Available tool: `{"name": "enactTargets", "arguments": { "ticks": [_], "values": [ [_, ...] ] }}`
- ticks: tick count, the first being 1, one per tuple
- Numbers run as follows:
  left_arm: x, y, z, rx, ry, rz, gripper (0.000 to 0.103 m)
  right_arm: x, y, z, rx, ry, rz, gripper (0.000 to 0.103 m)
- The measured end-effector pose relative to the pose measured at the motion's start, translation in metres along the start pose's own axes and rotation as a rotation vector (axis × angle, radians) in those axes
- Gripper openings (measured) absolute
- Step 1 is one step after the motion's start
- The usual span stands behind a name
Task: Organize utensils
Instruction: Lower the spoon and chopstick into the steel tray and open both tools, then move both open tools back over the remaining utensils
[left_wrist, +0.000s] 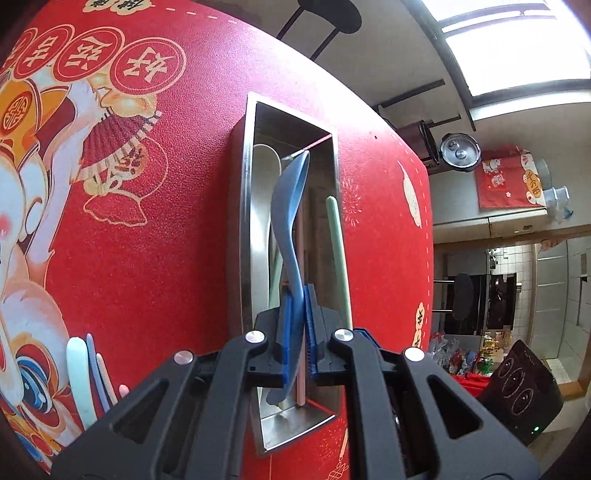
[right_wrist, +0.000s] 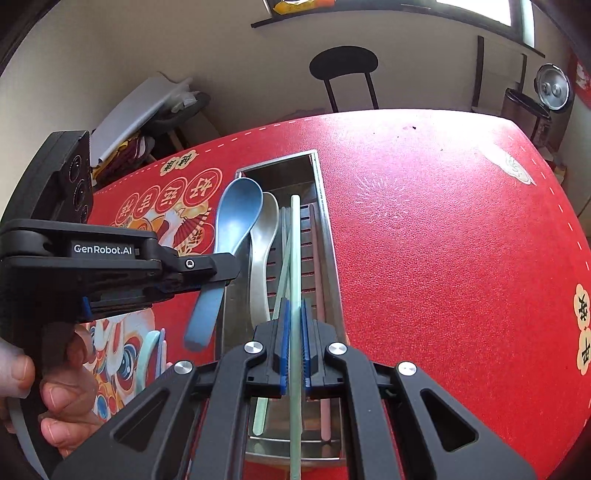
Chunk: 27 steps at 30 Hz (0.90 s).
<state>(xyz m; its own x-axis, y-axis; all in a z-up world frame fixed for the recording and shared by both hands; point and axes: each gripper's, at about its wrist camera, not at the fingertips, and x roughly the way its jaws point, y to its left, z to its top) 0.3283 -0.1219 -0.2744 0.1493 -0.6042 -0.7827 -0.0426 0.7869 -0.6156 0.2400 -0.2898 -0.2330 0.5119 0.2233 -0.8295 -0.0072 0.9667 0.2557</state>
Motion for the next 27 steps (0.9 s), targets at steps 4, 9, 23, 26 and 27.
{"name": "enactTargets", "arguments": {
  "ticks": [4,9,23,26,27],
  "values": [
    [0.01,0.001,0.013,-0.027,0.001,0.016,0.011,0.011,-0.003,0.006,0.005,0.01,-0.004,0.006],
    [0.014,-0.005,0.022,-0.001,-0.019,0.04,0.011,0.018,-0.004,0.011,0.005,0.012,-0.01,0.006],
    [-0.021,-0.017,0.034,0.096,-0.1,0.072,0.039,0.006,0.003,0.016,0.0,-0.014,-0.029,0.018],
    [-0.046,-0.017,0.029,0.142,-0.157,0.11,0.049,-0.012,0.006,0.01,-0.003,-0.046,-0.04,0.037],
    [-0.054,-0.016,0.027,0.153,-0.171,0.122,0.057,-0.017,0.008,0.007,-0.005,-0.056,-0.048,0.047]
  ]
}}
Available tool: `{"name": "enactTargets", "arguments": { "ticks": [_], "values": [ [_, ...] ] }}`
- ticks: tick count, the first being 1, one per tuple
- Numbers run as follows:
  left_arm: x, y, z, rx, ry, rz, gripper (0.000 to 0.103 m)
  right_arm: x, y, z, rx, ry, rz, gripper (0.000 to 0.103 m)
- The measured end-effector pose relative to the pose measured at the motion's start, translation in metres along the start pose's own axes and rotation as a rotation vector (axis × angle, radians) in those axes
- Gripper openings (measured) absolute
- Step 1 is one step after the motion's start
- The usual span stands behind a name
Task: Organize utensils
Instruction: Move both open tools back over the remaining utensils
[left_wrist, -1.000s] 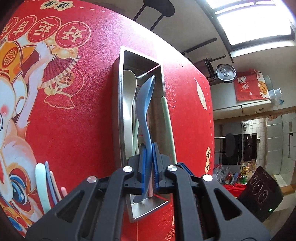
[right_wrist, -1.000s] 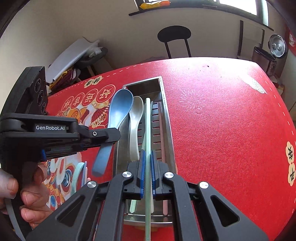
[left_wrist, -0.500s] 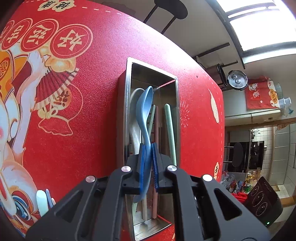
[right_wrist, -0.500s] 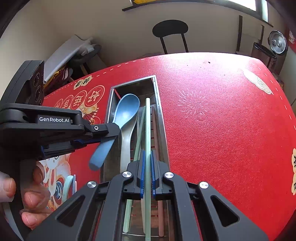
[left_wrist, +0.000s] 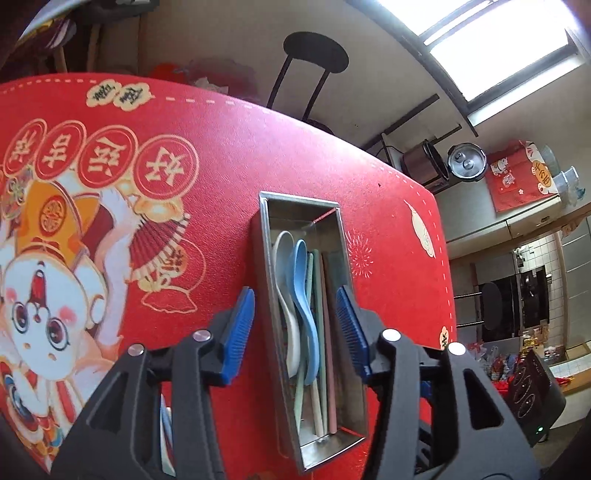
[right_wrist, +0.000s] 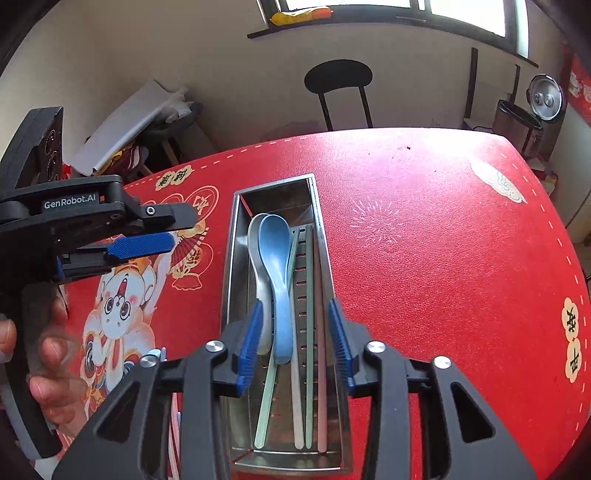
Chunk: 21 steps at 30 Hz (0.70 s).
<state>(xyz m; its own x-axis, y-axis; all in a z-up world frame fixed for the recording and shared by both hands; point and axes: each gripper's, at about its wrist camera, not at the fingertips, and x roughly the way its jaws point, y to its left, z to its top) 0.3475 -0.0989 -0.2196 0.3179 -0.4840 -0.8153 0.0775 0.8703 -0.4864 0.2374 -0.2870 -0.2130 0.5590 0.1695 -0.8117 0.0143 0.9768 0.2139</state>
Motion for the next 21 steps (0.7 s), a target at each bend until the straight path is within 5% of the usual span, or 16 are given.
{"name": "enactTargets", "arguments": {
  "ticks": [3,4,5,6,9,21],
  "values": [
    [-0.028,0.009,-0.003,0.028,-0.051,0.036,0.062,-0.017,0.003,-0.007,-0.003,-0.025,-0.023,0.064],
    [-0.037,0.012,-0.004,0.04,-0.063,0.053,0.07,-0.022,0.005,-0.01,-0.007,-0.03,-0.031,0.068],
    [-0.047,0.015,-0.006,0.049,-0.082,0.072,0.09,-0.028,0.006,-0.013,-0.011,-0.035,-0.033,0.074],
    [-0.055,0.018,-0.007,0.057,-0.103,0.081,0.095,-0.033,0.006,-0.015,-0.015,-0.041,-0.029,0.079],
    [-0.078,0.025,-0.014,0.107,-0.125,0.118,0.096,-0.048,0.01,-0.025,-0.04,-0.07,-0.053,0.095],
    [-0.135,0.048,-0.08,0.303,-0.188,0.276,0.097,-0.057,0.033,-0.081,-0.11,-0.024,-0.095,0.097]
  ]
}}
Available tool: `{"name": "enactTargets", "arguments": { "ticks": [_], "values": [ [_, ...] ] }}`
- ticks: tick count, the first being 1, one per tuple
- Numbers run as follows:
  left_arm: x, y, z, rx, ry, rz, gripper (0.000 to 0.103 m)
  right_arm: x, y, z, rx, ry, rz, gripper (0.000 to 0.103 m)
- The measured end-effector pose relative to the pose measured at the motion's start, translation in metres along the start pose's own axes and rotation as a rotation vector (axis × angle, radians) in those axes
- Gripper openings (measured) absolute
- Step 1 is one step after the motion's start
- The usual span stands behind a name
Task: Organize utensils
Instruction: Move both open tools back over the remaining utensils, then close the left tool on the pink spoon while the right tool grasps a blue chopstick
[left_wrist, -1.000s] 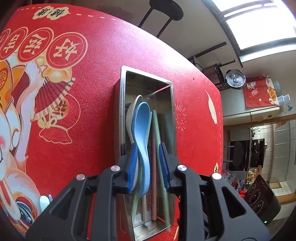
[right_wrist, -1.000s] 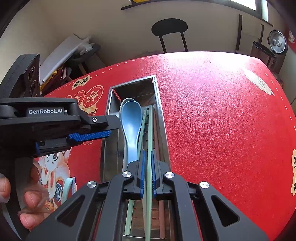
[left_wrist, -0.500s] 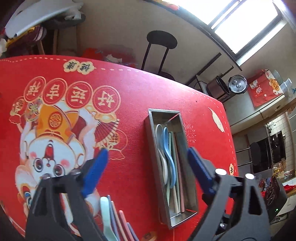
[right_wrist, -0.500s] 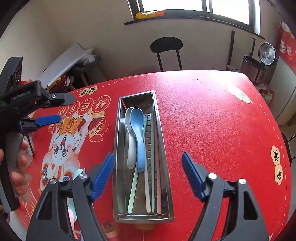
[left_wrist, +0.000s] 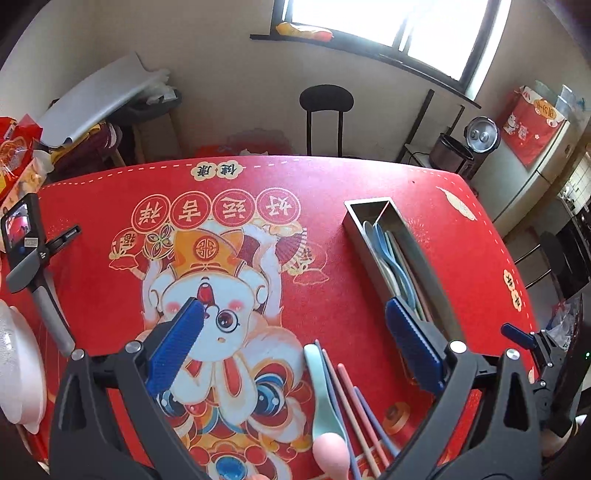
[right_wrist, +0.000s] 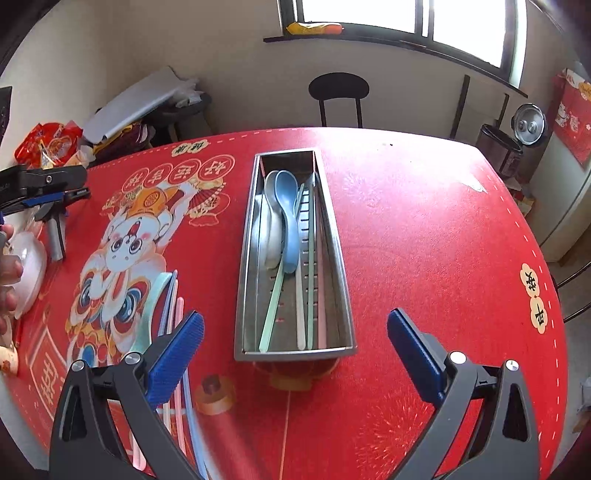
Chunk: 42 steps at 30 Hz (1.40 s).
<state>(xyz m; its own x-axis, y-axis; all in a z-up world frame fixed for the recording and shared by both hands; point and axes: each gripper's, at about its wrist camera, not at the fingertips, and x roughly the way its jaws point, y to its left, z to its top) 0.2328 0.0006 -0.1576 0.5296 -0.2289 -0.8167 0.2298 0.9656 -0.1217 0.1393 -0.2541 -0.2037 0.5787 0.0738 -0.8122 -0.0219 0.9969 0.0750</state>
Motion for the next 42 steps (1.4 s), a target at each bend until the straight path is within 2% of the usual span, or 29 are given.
{"name": "enactTargets", "arguments": {
  "ticks": [6,11,17,22,29,33,37,42],
  "values": [
    [-0.002,0.001,-0.061,0.015,0.038,0.01,0.097,0.012,0.025,-0.038,-0.081,0.075,0.014,0.097],
    [0.013,-0.001,-0.119,0.017,0.115,0.006,0.097,0.026,0.043,-0.059,-0.139,0.138,0.025,0.097],
    [0.026,0.005,-0.169,-0.005,0.201,0.023,0.097,0.038,0.061,-0.078,-0.243,0.194,0.012,0.097],
    [0.027,0.008,-0.18,-0.02,0.223,0.025,0.097,0.045,0.065,-0.082,-0.257,0.227,0.005,0.097],
    [0.036,-0.009,-0.187,0.037,0.274,0.002,0.097,0.05,0.069,-0.089,-0.3,0.242,-0.013,0.097],
    [0.039,-0.011,-0.187,0.035,0.286,-0.012,0.097,0.052,0.068,-0.092,-0.306,0.263,-0.024,0.097],
    [0.046,-0.005,-0.189,0.006,0.32,-0.008,0.097,0.052,0.062,-0.093,-0.271,0.269,-0.007,0.097],
    [0.047,-0.003,-0.19,-0.009,0.324,-0.013,0.098,0.053,0.058,-0.094,-0.231,0.28,0.008,0.097]
  ]
}}
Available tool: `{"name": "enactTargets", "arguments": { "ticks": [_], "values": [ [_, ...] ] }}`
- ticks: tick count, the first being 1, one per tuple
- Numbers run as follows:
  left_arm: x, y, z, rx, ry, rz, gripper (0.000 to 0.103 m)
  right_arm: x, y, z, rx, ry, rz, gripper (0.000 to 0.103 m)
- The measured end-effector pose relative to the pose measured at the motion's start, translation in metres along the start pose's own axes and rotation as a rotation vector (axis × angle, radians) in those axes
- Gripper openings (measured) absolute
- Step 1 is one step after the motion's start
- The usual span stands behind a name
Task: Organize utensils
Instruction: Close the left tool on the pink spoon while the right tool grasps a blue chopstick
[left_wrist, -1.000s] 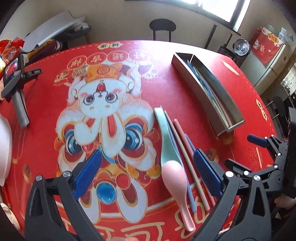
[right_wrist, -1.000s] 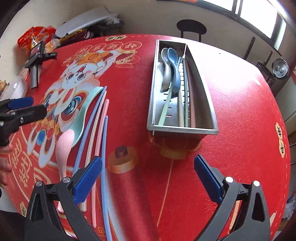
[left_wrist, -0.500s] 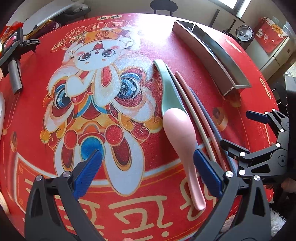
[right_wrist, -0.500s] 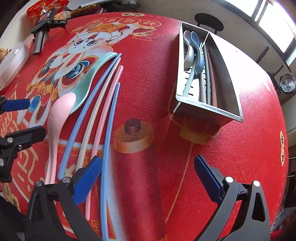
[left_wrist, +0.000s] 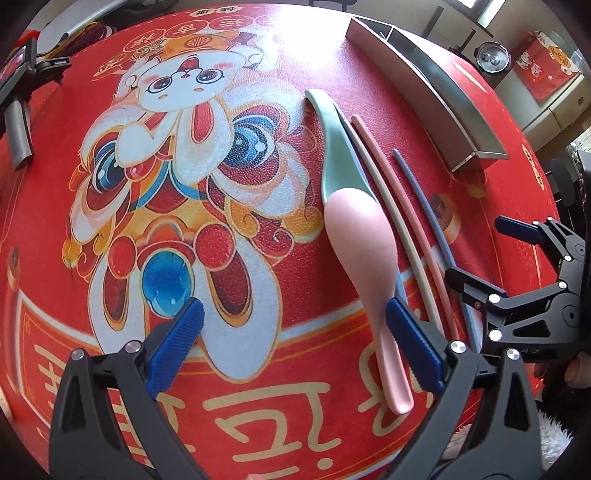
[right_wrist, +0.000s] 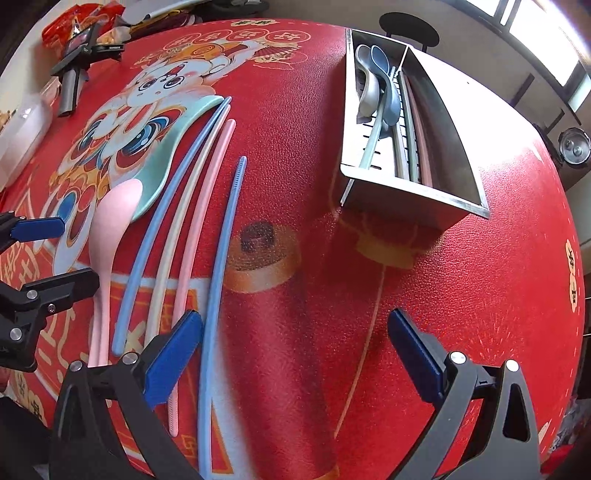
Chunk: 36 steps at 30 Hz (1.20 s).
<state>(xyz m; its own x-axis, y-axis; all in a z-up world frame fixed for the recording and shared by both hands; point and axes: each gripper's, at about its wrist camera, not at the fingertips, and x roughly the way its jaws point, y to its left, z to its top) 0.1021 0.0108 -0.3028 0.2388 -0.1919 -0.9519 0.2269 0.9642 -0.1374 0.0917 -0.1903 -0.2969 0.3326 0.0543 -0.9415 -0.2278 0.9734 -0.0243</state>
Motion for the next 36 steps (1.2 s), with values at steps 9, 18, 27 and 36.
{"name": "enactTargets", "arguments": {
  "ticks": [9,18,27,36],
  "values": [
    [0.003,0.0,0.004,-0.008,0.017,-0.009,0.097,0.001,-0.002,0.0,0.015,0.02,0.014,0.097],
    [-0.009,0.004,0.007,0.003,0.003,-0.166,0.04,0.0,-0.001,-0.002,0.02,0.034,0.014,0.097],
    [0.001,-0.014,0.009,0.043,0.037,-0.251,0.033,-0.003,0.002,-0.007,0.007,0.046,0.022,0.097],
    [0.002,-0.016,0.01,0.052,0.023,-0.248,0.019,-0.003,0.002,-0.007,0.007,0.047,0.023,0.097]
  ]
}}
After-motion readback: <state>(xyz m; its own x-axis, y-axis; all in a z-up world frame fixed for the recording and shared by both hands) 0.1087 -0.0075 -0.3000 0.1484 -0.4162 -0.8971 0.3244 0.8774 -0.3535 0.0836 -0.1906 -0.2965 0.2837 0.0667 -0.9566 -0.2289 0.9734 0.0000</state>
